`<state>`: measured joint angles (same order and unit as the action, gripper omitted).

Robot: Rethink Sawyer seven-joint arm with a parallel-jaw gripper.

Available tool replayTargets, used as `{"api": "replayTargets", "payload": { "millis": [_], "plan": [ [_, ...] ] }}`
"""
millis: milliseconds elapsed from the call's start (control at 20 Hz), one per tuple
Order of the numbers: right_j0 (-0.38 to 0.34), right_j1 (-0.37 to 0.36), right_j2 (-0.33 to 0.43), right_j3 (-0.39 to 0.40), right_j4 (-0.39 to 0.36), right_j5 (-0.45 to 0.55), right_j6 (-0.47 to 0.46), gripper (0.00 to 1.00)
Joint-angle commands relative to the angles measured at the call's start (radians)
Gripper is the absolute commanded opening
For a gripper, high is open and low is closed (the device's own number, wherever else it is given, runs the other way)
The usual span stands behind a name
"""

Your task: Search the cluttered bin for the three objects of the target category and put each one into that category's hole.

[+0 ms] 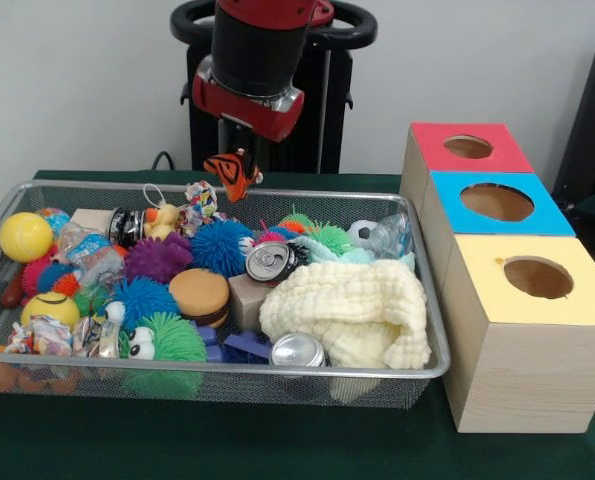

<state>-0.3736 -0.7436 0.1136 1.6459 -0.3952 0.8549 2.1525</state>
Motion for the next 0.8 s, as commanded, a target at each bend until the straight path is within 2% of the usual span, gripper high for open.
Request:
{"api": "replayTargets", "payload": {
  "millis": [50, 200, 400, 800],
  "plan": [
    [0.016, 0.003, 0.108, 0.005, -0.006, 0.061, -0.144, 0.00],
    [0.047, 0.043, 0.087, -0.040, -0.011, 0.043, -0.069, 0.00],
    [0.083, 0.080, 0.069, -0.092, -0.008, 0.063, -0.022, 0.00],
    [0.118, 0.104, 0.037, -0.108, 0.023, 0.070, 0.027, 0.00]
  ]
}}
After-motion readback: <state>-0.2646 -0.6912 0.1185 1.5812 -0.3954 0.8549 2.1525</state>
